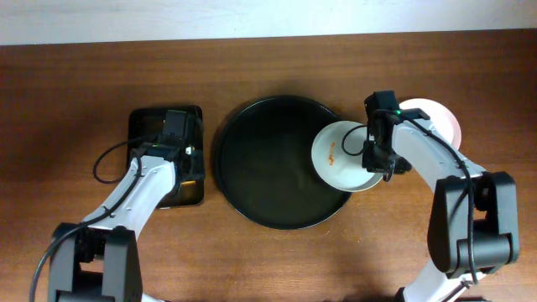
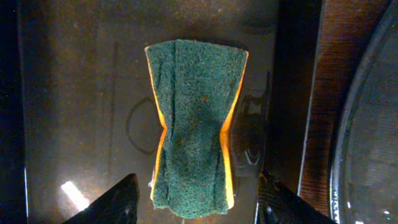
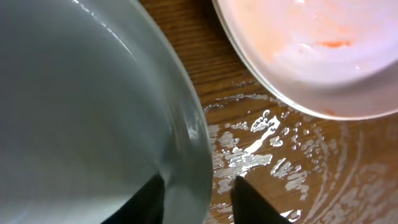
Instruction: Clean dirty plates on tray and stack at the side
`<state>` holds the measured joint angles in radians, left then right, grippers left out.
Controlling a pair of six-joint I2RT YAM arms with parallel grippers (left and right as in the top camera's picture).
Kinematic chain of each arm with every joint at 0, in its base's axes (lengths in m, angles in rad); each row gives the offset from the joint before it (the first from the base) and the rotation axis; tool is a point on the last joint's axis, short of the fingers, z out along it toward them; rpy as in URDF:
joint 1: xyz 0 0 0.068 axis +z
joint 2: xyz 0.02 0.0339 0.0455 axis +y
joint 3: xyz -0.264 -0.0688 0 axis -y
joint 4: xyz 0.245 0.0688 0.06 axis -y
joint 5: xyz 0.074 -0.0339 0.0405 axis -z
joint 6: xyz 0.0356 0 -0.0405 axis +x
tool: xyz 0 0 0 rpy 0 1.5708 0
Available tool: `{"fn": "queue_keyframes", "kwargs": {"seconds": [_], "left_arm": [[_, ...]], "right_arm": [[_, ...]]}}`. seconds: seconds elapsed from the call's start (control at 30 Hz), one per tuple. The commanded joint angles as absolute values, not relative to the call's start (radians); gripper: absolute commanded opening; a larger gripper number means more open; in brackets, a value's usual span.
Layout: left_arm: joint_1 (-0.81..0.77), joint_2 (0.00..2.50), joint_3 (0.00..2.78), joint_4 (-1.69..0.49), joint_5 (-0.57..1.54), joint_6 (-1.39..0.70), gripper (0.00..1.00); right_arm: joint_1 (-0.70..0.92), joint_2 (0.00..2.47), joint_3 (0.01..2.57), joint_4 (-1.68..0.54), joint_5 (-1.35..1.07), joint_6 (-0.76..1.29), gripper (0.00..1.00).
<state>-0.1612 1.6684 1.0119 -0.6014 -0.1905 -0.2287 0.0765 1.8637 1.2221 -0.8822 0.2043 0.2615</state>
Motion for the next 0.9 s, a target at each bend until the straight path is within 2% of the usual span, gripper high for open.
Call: {"fn": "queue_keyframes", "kwargs": {"seconds": [0.0, 0.1, 0.17, 0.47, 0.6, 0.67, 0.8, 0.87], "left_arm": [[-0.156, 1.672, 1.015, -0.595, -0.180, -0.230, 0.59], [-0.156, 1.672, 1.015, -0.595, -0.180, -0.230, 0.59], [-0.156, 1.672, 1.015, -0.595, -0.180, -0.230, 0.59], [-0.156, 1.672, 1.015, -0.598, -0.180, -0.230, 0.59], [-0.156, 1.672, 1.015, -0.599, -0.180, -0.230, 0.59], [-0.156, 1.672, 1.015, -0.596, -0.180, -0.230, 0.59], [-0.156, 1.672, 1.015, -0.594, -0.180, -0.230, 0.59], [-0.156, 1.672, 1.015, -0.595, -0.180, -0.230, 0.59]], "right_arm": [[0.010, 1.855, 1.239, -0.900, -0.018, 0.184, 0.45], [-0.067, 1.855, 1.244, -0.908, -0.275, 0.080, 0.47], [-0.086, 1.851, 1.244, -0.915, -0.333, 0.029, 0.48], [-0.094, 1.821, 1.240, -0.902, -0.319, 0.004, 0.49], [-0.177, 1.821, 1.221, -0.897, -0.393, -0.026, 0.55], [-0.227, 1.821, 1.179, -0.857, -0.603, -0.130, 0.55], [-0.245, 1.821, 1.087, -0.742, -0.669, -0.142, 0.53], [-0.245, 1.821, 1.042, -0.671, -0.743, -0.143, 0.48]]}}
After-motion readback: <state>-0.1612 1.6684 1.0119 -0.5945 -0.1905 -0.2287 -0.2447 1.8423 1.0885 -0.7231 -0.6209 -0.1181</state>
